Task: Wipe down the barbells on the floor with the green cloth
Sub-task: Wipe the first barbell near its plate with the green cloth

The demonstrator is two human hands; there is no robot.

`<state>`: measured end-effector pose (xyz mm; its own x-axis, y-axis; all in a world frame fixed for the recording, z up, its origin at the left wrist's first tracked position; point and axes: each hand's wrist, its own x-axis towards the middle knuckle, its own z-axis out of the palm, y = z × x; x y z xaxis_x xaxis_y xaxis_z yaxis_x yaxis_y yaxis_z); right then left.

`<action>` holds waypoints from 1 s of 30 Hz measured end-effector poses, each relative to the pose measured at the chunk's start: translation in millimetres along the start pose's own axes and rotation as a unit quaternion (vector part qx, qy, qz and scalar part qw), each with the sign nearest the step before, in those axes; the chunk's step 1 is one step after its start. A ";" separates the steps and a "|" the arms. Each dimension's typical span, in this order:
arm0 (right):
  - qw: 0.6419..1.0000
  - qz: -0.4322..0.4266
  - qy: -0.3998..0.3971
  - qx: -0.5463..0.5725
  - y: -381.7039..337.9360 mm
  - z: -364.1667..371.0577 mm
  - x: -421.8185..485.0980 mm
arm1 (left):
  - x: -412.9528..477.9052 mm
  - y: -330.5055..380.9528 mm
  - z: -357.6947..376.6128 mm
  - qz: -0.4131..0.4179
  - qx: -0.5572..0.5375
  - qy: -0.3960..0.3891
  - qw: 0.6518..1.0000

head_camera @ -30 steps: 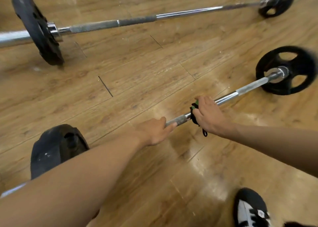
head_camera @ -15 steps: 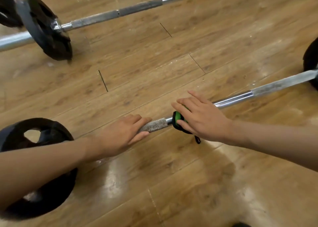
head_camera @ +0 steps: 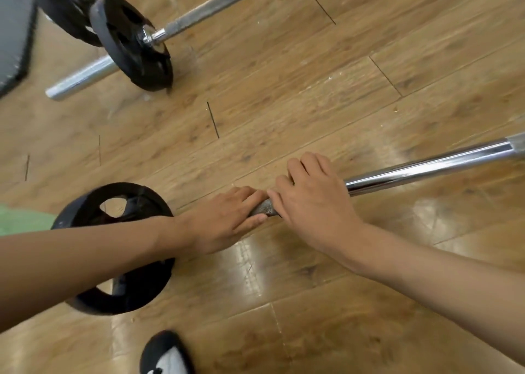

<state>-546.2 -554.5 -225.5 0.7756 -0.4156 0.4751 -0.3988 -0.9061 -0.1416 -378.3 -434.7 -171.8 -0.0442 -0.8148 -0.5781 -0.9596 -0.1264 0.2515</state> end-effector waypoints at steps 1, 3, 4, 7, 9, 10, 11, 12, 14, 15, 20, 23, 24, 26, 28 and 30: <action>1.000 0.002 0.002 0.012 -0.3 -1.0 -3.2 | -0.6 -2.5 1.4 0.009 -0.016 0.003 1.000; 1.000 -0.008 -0.002 0.024 1.4 -2.7 -8.0 | -3.6 -5.3 3.6 0.024 -0.023 0.012 0.999; 0.999 -0.022 -0.008 0.022 4.5 -3.7 -11.5 | -5.2 -4.7 4.5 0.030 -0.003 0.013 0.999; 0.995 -0.090 -0.050 -0.001 18.5 -8.4 -17.3 | -3.7 -4.4 2.5 0.060 0.096 0.005 0.994; 0.985 -0.144 -0.097 -0.021 25.9 -14.4 -18.1 | -2.9 -9.9 3.0 0.113 0.134 0.019 0.984; 0.978 -0.161 -0.127 -0.032 28.8 -18.9 -17.6 | -2.6 -13.4 3.9 0.141 0.147 0.035 0.978; 0.972 -0.173 -0.153 -0.047 31.4 -22.7 -17.4 | -2.0 -17.7 5.8 0.168 0.155 0.050 0.972; 0.967 -0.180 -0.171 -0.064 32.8 -25.4 -17.9 | -1.5 -21.4 8.6 0.193 0.157 0.063 0.967; 0.963 -0.175 -0.183 -0.086 29.8 -30.2 -20.3 | -1.2 -25.9 17.2 0.230 0.155 0.103 0.955; 0.965 -0.160 -0.186 -0.090 25.7 -31.0 -23.2 | -1.1 -26.1 21.6 0.238 0.152 0.124 0.951; 0.980 -0.108 -0.123 -0.111 32.1 -41.3 -46.8 | -6.0 -29.0 29.5 0.282 0.169 0.170 0.929; 0.981 -0.079 -0.123 -0.128 90.9 -67.5 -68.1 | -10.2 -32.7 31.7 0.315 0.183 0.184 0.913; 0.980 -0.057 -0.140 -0.128 109.5 -76.1 -74.2 | -10.2 -32.3 32.6 0.311 0.181 0.190 0.913; 0.980 0.009 -0.155 -0.128 128.1 -88.5 -81.7 | -9.8 -30.7 36.0 0.304 0.183 0.195 0.914; 0.981 0.070 -0.136 -0.117 111.5 -85.9 -81.7 | -10.2 -29.9 38.4 0.302 0.189 0.198 0.913; 0.986 0.075 -0.109 -0.100 63.9 -67.1 -74.1 | -11.4 -29.3 38.4 0.297 0.185 0.196 0.916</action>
<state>-662.0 -576.3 -211.5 0.7785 -0.5710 0.2607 -0.5888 -0.8082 -0.0118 -360.4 -400.0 -202.4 -0.5560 -0.8271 -0.0825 -0.8300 0.5469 0.1097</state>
